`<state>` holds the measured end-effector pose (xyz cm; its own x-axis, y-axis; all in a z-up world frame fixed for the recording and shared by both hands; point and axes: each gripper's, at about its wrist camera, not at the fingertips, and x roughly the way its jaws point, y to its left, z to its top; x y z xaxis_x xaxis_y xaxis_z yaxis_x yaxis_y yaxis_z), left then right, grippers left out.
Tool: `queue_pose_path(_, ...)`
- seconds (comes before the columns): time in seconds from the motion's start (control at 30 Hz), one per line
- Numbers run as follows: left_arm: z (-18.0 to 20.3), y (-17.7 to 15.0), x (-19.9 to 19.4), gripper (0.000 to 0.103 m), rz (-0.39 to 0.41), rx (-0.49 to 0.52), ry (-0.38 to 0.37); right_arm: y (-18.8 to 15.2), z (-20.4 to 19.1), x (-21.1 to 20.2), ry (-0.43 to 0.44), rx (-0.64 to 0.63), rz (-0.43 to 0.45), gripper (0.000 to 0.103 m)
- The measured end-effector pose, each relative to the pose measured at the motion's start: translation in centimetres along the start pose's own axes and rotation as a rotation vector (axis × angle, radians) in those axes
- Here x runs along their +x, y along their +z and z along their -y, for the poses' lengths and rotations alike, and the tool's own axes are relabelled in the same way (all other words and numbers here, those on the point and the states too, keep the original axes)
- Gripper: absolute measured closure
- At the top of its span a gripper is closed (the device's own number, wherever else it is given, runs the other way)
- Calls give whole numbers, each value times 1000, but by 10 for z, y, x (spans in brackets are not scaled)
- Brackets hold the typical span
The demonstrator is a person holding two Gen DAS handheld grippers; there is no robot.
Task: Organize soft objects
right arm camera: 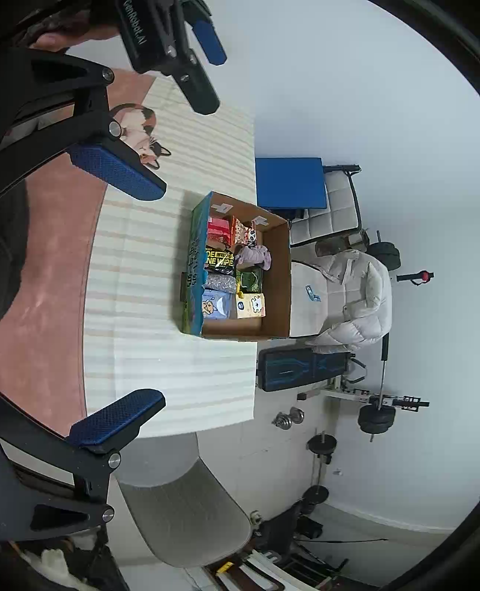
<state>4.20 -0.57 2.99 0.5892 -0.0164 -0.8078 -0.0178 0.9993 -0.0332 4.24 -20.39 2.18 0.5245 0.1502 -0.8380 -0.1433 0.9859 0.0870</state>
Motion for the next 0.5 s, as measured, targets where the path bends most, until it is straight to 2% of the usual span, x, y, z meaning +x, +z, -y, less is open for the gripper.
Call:
queue_pose_path(0.23,-4,-6,-22,0,45,-18,16,-1,-3,-26,-32,-5,49,0)
queue_pose_path(0.5,-13,-2,-20,0,8,-55,27,11,-2,-33,-65,-5,62,0)
